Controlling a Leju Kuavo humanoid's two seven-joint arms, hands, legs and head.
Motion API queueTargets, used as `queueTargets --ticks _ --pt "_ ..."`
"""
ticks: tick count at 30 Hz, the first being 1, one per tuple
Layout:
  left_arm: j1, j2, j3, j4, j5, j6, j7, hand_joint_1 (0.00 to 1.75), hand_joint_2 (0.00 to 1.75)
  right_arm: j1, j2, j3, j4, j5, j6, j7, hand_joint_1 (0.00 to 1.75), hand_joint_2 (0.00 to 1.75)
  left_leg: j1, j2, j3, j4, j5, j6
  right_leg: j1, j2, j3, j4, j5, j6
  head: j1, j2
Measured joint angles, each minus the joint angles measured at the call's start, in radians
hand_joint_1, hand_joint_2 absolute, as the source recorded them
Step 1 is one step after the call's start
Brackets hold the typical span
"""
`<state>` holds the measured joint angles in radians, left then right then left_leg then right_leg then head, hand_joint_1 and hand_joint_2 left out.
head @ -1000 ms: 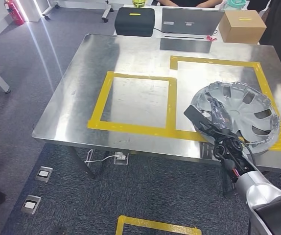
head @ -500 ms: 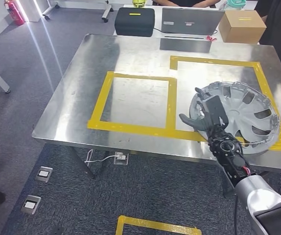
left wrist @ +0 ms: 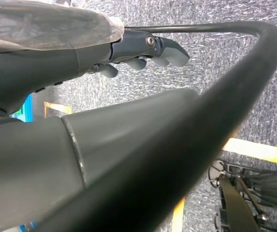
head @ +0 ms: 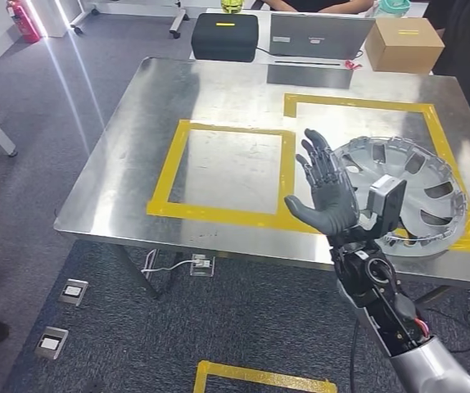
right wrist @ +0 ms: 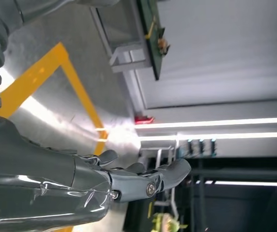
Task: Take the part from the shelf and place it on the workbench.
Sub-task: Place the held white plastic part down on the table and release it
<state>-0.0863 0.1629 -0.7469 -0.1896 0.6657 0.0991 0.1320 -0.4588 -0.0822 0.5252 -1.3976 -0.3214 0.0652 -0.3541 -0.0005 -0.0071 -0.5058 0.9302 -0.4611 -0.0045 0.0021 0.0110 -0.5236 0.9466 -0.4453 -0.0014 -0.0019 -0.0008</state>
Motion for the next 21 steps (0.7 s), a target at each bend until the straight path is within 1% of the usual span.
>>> queueTargets --ticks 8,12,17,21 --pt "0.0 0.0 0.0 0.0 0.01 0.001 0.0 0.0 0.0 0.073 -0.003 0.008 -0.124 -0.005 0.05 -0.014 0.0 1.75 0.0 0.0 0.0 0.0 0.0 0.0 0.0 0.0 0.0 0.0 0.0 0.0 0.0 0.0" --pt "0.0 0.0 -0.001 0.0 0.016 0.001 0.001 0.0 0.0 0.108 -0.004 0.012 -0.15 -0.009 0.108 -0.036 0.0 1.75 0.0 0.0 0.0 0.0 0.0 0.0 0.0 0.0 0.0 0.0 0.0 0.0 -0.001 0.0" --pt "-0.001 0.0 -0.003 0.0 0.017 0.002 0.001 0.0 0.0 0.137 -0.004 0.018 -0.165 0.002 0.147 -0.062 0.0 1.75 0.0 0.0 0.0 0.0 0.0 0.0 0.0 0.0 0.0 0.0 0.0 0.0 -0.001 0.0" --pt "-0.001 0.0 -0.008 0.0 0.018 0.005 0.001 0.0 0.0 0.174 -0.004 0.021 -0.176 -0.028 0.199 -0.1 0.0 1.75 0.0 0.0 0.0 0.0 0.0 0.0 0.0 0.0 0.0 0.0 0.0 0.0 0.0 0.0"
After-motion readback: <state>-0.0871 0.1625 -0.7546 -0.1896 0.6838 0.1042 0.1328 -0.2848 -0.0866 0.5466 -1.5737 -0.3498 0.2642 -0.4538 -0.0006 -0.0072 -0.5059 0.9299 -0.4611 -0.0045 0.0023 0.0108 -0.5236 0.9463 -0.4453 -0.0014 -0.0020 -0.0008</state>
